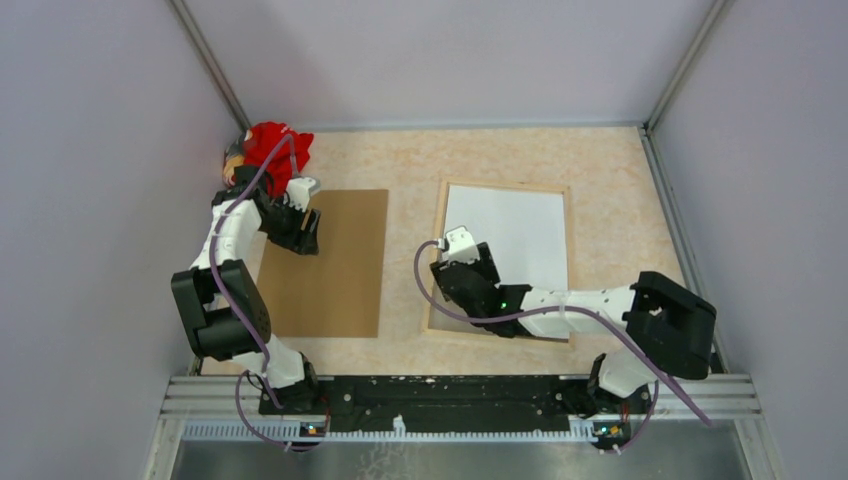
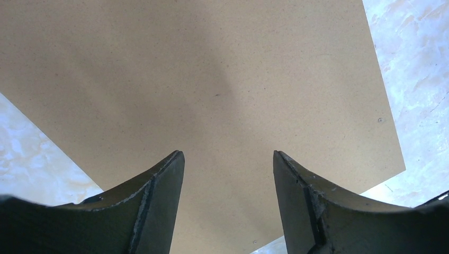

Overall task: Put the photo into the frame
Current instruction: Turn over the photo from the photo frame, then adjust the photo in the photo frame.

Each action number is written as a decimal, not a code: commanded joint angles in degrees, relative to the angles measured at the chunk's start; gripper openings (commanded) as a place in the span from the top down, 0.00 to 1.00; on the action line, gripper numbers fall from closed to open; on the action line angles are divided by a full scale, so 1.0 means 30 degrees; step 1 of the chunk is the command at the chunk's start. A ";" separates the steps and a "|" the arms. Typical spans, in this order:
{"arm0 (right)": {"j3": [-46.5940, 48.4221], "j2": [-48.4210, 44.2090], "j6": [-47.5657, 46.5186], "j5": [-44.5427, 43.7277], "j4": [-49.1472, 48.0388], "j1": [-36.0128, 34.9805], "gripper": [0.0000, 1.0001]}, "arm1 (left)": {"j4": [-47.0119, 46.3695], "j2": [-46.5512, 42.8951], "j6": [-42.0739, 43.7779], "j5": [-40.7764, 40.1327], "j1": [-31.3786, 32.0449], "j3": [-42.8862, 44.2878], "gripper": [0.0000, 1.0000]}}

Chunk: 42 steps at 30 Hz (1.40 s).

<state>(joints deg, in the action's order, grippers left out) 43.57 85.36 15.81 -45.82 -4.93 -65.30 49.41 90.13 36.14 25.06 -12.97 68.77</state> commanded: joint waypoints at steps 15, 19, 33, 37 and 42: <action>0.3367 -0.0501 0.0238 0.9031 0.4159 0.0634 0.01 | 0.0479 -0.1213 0.0683 0.0637 0.0136 -0.0442 0.27; 0.2650 -0.1281 0.1307 1.0074 0.4321 0.1585 0.03 | 0.0521 -0.1204 0.0639 0.0738 0.0200 -0.0444 0.27; -0.1327 -0.3690 0.5625 1.3393 0.4481 0.2311 0.92 | 0.0321 -0.1024 0.0500 0.0713 0.0481 -0.0600 0.27; -0.2312 -0.3261 0.6313 1.3932 0.2945 0.2313 1.00 | 0.0330 -0.1095 0.0492 0.0543 0.0475 -0.0564 0.27; -0.2441 -0.2452 0.6528 1.3869 0.1858 0.2309 1.00 | 0.0312 -0.1031 0.0480 0.0487 0.0490 -0.0542 0.27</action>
<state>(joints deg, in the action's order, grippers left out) 35.73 76.25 33.61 -5.45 7.20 -58.72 50.63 88.84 37.45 26.06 -11.64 67.18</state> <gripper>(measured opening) 0.004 0.731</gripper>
